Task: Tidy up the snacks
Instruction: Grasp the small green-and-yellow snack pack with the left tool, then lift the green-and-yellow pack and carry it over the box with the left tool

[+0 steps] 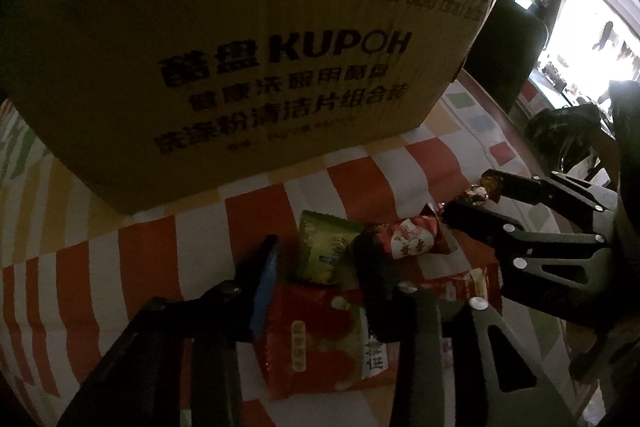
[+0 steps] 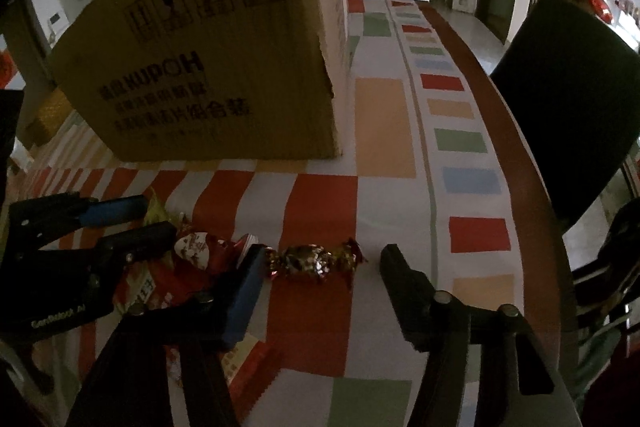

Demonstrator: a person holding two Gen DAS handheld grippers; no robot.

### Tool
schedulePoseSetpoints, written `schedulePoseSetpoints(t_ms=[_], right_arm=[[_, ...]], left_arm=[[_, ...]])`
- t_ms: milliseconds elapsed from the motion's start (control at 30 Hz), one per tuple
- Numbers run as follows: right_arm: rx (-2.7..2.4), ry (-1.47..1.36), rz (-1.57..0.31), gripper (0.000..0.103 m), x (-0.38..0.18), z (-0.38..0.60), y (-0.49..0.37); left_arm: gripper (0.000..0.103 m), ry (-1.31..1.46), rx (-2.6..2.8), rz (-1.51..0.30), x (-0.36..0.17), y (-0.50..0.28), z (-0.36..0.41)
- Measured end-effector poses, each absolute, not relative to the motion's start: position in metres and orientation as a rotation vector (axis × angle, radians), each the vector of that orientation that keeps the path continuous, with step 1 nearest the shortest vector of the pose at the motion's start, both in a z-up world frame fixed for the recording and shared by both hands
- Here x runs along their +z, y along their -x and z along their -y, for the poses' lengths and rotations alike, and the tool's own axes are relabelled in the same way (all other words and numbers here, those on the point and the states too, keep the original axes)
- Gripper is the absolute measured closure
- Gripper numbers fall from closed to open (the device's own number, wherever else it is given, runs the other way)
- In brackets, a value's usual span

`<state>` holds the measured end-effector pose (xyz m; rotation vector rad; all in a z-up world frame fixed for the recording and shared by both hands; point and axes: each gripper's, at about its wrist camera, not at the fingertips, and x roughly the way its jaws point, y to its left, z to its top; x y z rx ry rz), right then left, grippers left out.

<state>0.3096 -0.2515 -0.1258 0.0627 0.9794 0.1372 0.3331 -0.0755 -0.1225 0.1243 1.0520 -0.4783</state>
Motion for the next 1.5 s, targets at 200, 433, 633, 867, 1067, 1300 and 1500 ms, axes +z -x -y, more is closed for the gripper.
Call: schedulePoseSetpoints(t_ms=[200,433,633,867,1067,1300,1500], right_arm=[[0.161,-0.05,-0.983,0.072,-0.125,0.249,-0.31],[0.164,-0.044,-0.969,0.079,-0.117,0.245,-0.304],[0.158,-0.028,-0.91,0.079,-0.094,0.244,-0.292],[0.189,-0.016,-0.813,0.079,-0.053,0.241,-0.281],[0.221,-0.011,-0.723,0.079,-0.015,0.235,-0.273],[0.252,-0.023,-0.643,0.079,0.02,0.226,-0.262],[0.274,-0.012,-0.591,0.079,0.043,0.217,-0.263]], left_arm=[[0.082,-0.109,-0.499,-1.063,-0.122,-0.333,0.076],[0.082,-0.09,-0.488,-1.027,-0.108,-0.328,0.074],[0.082,-0.085,-0.48,-0.976,-0.083,-0.314,0.071],[0.082,-0.074,-0.478,-0.897,-0.041,-0.296,0.066],[0.082,-0.075,-0.474,-0.799,-0.002,-0.278,0.06],[0.082,-0.068,-0.457,-0.71,0.033,-0.267,0.053],[0.082,-0.062,-0.439,-0.668,0.054,-0.267,0.045]])
